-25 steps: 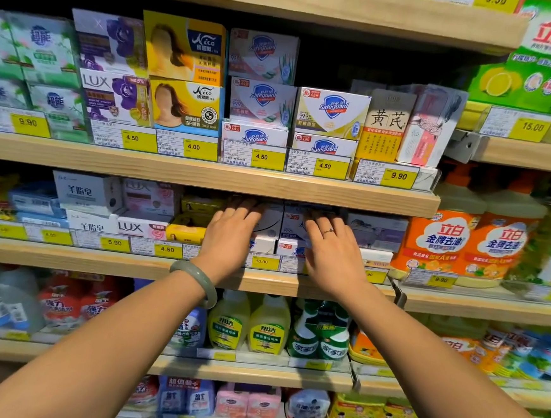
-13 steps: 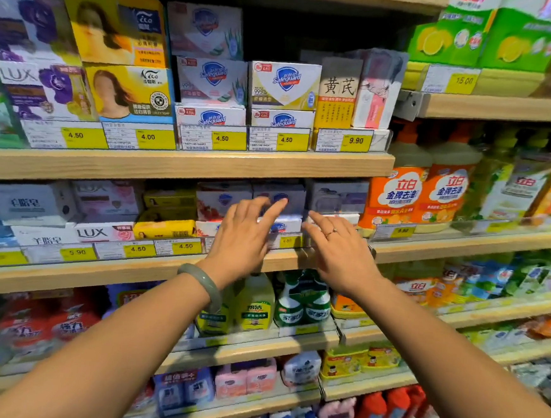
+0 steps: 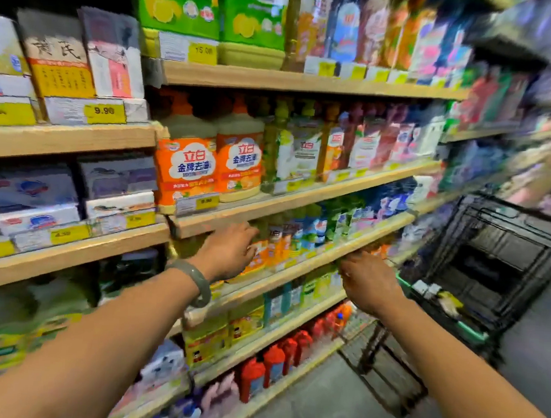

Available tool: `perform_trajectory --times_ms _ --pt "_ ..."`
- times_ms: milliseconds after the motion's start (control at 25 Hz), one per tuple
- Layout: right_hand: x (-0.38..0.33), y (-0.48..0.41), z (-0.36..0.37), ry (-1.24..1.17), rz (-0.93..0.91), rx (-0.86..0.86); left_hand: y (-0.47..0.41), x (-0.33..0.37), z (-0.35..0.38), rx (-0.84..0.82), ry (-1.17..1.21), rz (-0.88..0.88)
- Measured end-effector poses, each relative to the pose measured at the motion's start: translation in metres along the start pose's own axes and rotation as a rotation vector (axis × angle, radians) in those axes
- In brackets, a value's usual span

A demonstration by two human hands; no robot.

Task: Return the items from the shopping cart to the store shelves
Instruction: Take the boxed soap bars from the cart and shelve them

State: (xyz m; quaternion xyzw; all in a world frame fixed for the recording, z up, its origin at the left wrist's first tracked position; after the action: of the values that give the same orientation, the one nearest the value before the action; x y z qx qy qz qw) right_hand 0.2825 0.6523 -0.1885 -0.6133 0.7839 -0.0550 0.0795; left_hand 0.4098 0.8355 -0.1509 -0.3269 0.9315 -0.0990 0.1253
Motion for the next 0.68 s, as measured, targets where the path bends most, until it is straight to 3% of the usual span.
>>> perform_trajectory --times_ms 80,240,480,680 --pt "0.078 0.027 0.000 0.036 0.101 -0.044 -0.032 0.063 0.016 -0.077 0.119 0.001" --pt "0.209 0.082 -0.010 0.013 0.290 -0.101 -0.086 0.209 0.043 -0.160 0.171 0.172" --pt "0.339 0.116 -0.031 -0.043 0.401 -0.083 -0.159 0.360 0.030 -0.211 0.283 0.333" --pt "0.411 0.120 -0.016 -0.061 0.454 -0.152 -0.221 0.438 0.064 -0.278 0.248 0.418"
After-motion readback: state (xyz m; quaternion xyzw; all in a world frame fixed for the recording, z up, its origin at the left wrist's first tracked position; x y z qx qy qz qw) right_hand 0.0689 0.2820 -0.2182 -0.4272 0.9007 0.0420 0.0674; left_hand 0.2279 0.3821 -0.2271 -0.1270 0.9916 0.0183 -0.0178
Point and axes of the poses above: each hand's wrist, its own y-axis away from the middle knuckle, its own z-axis out of the palm, x = y × z, the point moved 9 cm from there along -y, towards the middle knuckle, and after that the axes turned 13 degrees about -y, right-handed, at the moved point
